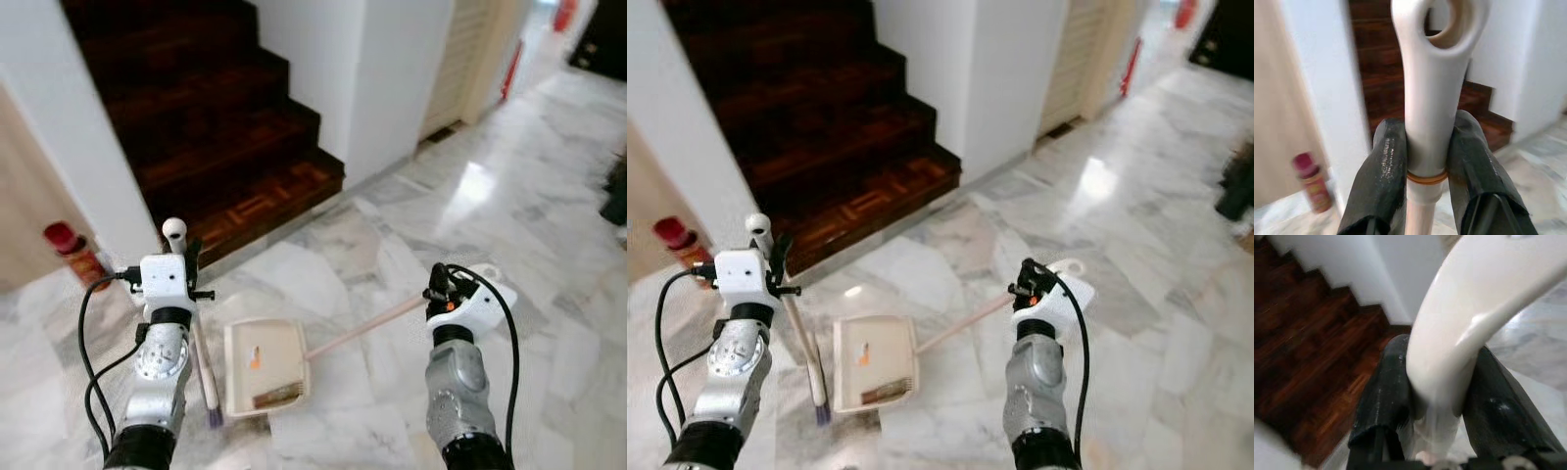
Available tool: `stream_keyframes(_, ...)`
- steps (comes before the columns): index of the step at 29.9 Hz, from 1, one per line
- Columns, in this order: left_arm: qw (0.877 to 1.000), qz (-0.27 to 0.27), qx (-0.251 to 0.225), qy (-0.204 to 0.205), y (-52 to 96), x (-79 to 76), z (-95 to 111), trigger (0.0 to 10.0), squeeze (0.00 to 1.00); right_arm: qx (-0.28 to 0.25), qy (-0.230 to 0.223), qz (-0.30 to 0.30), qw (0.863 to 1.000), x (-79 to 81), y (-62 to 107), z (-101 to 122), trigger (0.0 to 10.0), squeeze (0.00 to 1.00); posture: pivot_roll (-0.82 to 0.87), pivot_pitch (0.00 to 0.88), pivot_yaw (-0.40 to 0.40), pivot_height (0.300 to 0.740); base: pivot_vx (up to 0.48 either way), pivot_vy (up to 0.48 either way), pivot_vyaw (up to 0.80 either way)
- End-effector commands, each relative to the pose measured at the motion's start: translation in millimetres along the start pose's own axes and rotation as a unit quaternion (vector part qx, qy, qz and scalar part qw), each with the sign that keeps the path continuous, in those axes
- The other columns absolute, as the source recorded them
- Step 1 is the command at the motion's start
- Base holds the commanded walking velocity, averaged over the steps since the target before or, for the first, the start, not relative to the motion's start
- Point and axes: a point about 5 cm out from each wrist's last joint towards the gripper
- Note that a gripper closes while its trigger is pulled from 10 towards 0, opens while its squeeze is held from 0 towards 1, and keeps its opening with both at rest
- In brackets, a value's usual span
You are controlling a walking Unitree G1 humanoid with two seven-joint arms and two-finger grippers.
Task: Sweep floor
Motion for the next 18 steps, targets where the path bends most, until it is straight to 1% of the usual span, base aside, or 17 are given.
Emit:
stream_keyframes(1,1.0,0.012,-0.01,-0.001,-1.4,5.9,4.8,10.0,0.0,-0.019,-0.009,0.012,1.0,10.6,-3.4,6.9,10.0,0.0,-0.03,0.053,-0.042,0.74,0.0,0.0,0.59)
stream_keyframes(18,1.0,0.01,-0.009,-0.004,2.7,6.5,5.4,10.0,0.0,-0.011,-0.014,0.001,1.0,5.9,-0.9,4.3,10.0,0.0,-0.03,0.064,-0.042,0.74,0.0,0.0,0.0)
Point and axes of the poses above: a point about 5 cm out from each wrist's last joint towards the gripper, its own y axis pointing back from the gripper into the wrist, its own z axis along the axis of the wrist's last joint, x = y × z, and after that the axes turned 6 degrees about -y, right-handed
